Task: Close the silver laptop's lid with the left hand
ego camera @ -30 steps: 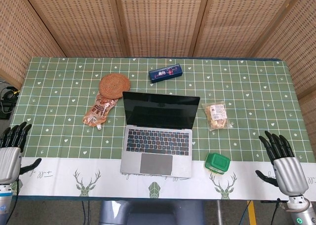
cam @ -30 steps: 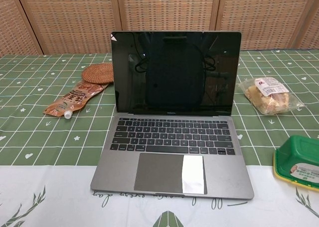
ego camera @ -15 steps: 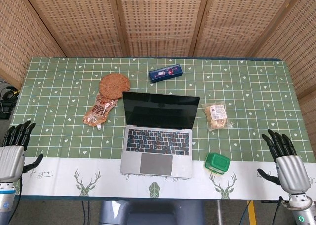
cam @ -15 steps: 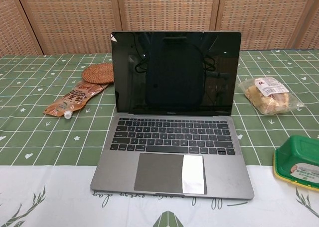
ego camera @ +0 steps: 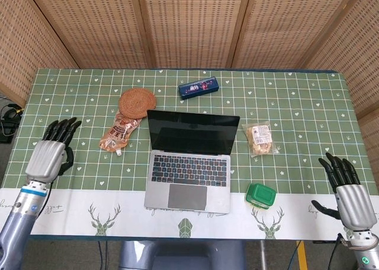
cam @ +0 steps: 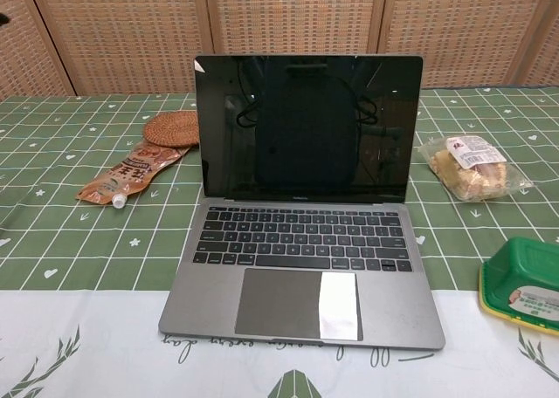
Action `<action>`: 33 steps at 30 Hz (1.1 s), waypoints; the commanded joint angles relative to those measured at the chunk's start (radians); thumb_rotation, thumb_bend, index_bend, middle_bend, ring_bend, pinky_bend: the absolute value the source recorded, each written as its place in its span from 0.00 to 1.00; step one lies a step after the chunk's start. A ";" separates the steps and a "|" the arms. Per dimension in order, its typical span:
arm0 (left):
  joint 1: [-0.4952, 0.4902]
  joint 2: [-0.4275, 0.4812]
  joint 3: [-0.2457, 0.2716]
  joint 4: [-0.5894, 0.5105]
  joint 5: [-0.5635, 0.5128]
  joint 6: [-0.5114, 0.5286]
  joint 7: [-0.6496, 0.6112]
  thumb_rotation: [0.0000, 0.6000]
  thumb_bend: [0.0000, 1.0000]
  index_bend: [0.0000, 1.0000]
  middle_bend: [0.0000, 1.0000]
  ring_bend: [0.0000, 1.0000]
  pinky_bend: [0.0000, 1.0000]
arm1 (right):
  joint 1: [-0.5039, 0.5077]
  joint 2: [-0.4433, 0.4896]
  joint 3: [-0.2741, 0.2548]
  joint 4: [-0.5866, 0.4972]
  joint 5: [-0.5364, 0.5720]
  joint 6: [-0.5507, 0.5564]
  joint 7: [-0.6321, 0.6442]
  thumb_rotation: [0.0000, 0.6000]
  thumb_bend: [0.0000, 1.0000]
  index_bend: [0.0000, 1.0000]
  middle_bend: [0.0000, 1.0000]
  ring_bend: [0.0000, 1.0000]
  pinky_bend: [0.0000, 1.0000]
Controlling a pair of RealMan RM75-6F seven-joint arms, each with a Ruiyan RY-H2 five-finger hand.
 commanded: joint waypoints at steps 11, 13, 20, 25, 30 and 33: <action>-0.414 -0.045 -0.147 0.113 -0.247 -0.443 0.048 1.00 1.00 0.00 0.00 0.00 0.00 | 0.010 0.010 0.029 0.030 0.068 -0.038 0.066 1.00 0.10 0.00 0.00 0.00 0.00; -0.473 -0.062 -0.157 0.148 -0.289 -0.503 0.047 1.00 1.00 0.00 0.00 0.00 0.00 | 0.011 0.012 0.032 0.033 0.075 -0.042 0.076 1.00 0.10 0.00 0.00 0.00 0.00; -0.637 -0.116 -0.159 0.252 -0.433 -0.613 0.063 1.00 1.00 0.00 0.00 0.00 0.00 | 0.015 0.016 0.038 0.046 0.093 -0.058 0.103 1.00 0.10 0.00 0.00 0.00 0.00; -0.731 -0.162 -0.133 0.319 -0.512 -0.643 0.086 1.00 1.00 0.00 0.00 0.00 0.00 | 0.017 0.019 0.041 0.051 0.098 -0.064 0.120 1.00 0.10 0.00 0.00 0.00 0.00; -0.808 -0.209 -0.112 0.378 -0.597 -0.675 0.082 1.00 1.00 0.02 0.00 0.00 0.01 | 0.017 0.023 0.045 0.055 0.104 -0.066 0.139 1.00 0.10 0.00 0.00 0.00 0.00; -0.850 -0.234 -0.101 0.402 -0.650 -0.690 0.073 1.00 1.00 0.04 0.00 0.00 0.02 | 0.016 0.026 0.048 0.060 0.110 -0.067 0.152 1.00 0.10 0.00 0.00 0.00 0.00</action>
